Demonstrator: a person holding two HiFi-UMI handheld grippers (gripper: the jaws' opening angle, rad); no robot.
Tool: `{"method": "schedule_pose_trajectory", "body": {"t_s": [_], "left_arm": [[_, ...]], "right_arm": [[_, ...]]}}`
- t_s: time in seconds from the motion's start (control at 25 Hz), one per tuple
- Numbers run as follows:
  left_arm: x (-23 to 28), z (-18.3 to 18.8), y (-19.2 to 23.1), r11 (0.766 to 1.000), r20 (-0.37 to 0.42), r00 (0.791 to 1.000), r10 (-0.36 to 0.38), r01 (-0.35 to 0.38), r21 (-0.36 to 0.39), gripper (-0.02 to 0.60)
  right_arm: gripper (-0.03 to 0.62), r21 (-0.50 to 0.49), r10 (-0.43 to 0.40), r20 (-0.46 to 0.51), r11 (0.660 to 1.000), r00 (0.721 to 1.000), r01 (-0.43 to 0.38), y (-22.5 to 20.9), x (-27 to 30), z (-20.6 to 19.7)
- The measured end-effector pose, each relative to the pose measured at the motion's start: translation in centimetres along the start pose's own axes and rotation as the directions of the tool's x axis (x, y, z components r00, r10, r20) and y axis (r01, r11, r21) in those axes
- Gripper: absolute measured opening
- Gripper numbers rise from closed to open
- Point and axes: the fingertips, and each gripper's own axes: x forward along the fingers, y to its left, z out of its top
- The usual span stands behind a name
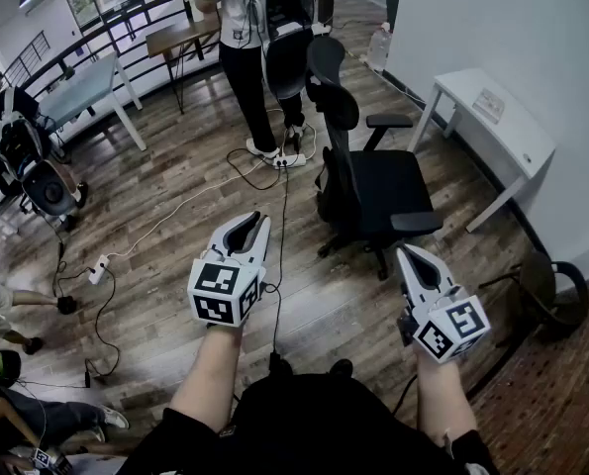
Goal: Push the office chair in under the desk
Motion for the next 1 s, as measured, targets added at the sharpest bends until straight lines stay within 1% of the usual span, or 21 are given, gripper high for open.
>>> {"method": "schedule_pose_trajectory", "body": {"t_s": [0.28,0.44,0.6,0.72,0.84,1.0], "left_arm": [[-1.5,-0.9,1.2,1.0,-0.006,1.0,-0.019,0.019,0.0,0.058],[-3.0,-1.7,2.4,0.999,-0.01,0.999,-0.038,0.038,0.0,0.058],[-4.3,-3.1,3.5,0.998,-0.015,0.998,-0.055,0.055,0.004,0.058],[-4.4,-3.9,4.7,0.998,-0.022,0.998,-0.056,0.056,-0.009,0.058],[-4.2,-4.6,5.5,0.998,-0.036,0.997,-0.064,0.063,-0.025,0.058],[-2.3,-5.3,6.6,0.996,-0.051,0.996,-0.077,0.075,-0.04,0.058]], "right_arm": [[0.003,0.016,-0.005,-0.004,1.0,1.0,0.005,2.2,0.9,-1.0],[0.003,0.03,-0.015,-0.002,0.999,1.0,0.015,4.2,1.8,-1.7],[0.003,0.043,-0.017,-0.015,0.999,1.0,0.018,6.5,3.1,-3.2],[0.003,0.056,-0.01,-0.03,0.998,0.999,0.012,7.8,4.3,-4.2],[0.003,0.059,-0.018,-0.048,0.998,0.999,0.021,7.9,5.1,-4.7],[0.005,0.064,-0.039,-0.065,0.997,0.997,0.043,6.4,7.4,-5.4]]}}
